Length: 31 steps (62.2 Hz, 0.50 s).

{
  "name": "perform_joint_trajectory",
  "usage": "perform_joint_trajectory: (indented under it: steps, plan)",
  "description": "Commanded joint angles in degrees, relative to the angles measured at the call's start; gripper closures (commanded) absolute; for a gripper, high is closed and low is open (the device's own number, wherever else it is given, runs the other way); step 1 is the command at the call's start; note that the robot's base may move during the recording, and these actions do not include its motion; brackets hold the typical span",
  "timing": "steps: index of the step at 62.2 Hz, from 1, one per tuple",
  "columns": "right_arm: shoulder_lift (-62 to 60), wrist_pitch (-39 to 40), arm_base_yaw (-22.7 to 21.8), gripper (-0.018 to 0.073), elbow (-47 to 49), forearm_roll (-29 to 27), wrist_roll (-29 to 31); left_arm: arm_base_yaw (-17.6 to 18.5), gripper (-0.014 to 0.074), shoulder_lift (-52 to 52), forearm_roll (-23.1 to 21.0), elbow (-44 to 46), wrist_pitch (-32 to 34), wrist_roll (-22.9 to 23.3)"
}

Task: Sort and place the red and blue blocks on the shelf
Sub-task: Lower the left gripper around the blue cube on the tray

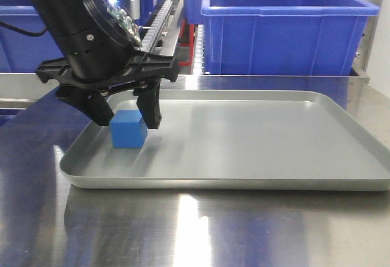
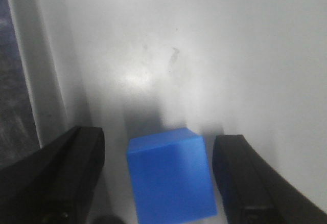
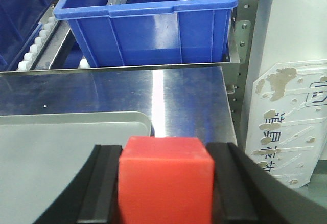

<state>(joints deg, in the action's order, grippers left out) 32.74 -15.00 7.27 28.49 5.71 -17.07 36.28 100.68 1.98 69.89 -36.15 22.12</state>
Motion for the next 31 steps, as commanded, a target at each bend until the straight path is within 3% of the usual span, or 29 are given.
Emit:
perform_joint_trajectory:
  steps: [1, 31]
  plan:
    - [-0.22, 5.14, -0.36, 0.0503, 1.71, 0.82, 0.37, 0.42, 0.0083, -2.33, -0.15, 1.96, 2.59, 0.98]
    - [-0.22, 5.14, -0.36, 0.0503, 1.71, 0.82, 0.37, 0.42, 0.0083, -0.31, -0.36, 1.96, 2.37, 1.54]
